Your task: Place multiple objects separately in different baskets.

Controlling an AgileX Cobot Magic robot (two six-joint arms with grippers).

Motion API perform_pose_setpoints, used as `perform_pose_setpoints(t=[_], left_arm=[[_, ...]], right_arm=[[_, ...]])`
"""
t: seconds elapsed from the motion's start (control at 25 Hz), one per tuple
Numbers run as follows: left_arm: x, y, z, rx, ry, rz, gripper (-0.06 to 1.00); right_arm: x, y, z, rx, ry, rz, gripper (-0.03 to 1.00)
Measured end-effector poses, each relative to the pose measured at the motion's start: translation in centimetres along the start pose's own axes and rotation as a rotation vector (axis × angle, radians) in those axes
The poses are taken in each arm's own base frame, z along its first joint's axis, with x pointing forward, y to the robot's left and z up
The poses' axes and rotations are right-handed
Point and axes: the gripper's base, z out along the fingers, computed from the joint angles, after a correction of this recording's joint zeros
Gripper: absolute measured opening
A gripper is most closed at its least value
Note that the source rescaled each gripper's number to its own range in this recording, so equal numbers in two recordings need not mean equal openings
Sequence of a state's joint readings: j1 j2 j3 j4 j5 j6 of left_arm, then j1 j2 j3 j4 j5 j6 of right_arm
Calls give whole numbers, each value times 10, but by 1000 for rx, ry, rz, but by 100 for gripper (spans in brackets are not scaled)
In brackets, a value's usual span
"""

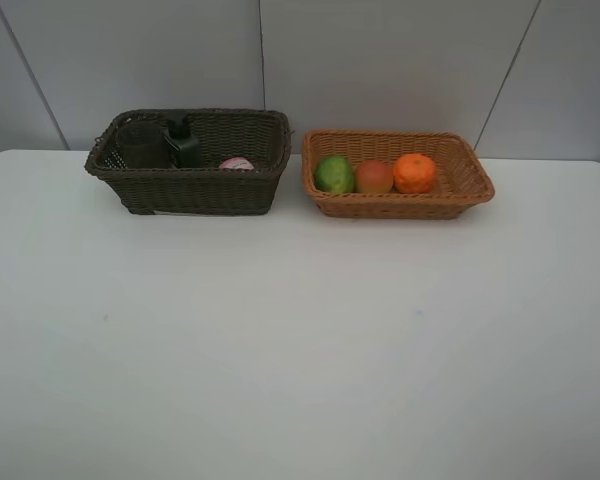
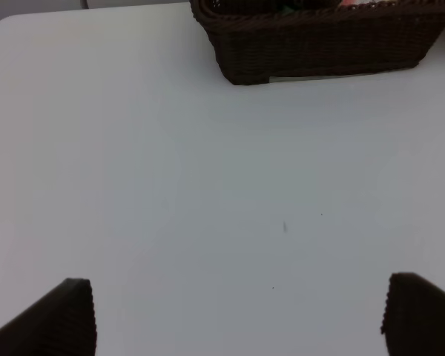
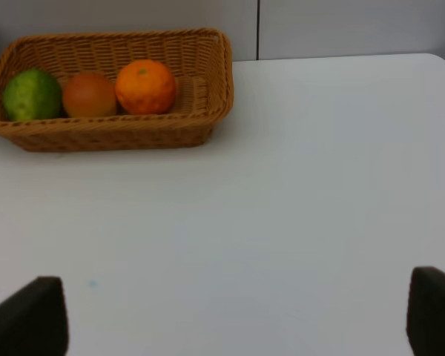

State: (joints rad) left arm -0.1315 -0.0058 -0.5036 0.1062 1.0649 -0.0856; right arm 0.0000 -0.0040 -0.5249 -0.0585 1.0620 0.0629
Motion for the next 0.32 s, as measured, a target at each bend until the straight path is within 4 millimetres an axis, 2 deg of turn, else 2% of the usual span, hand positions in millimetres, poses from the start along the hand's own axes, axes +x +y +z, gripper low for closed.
perform_pose_setpoints(t=[0.32], left_arm=[[0,0,0,0,0,0,100]], right_arm=[[0,0,0,0,0,0,100]])
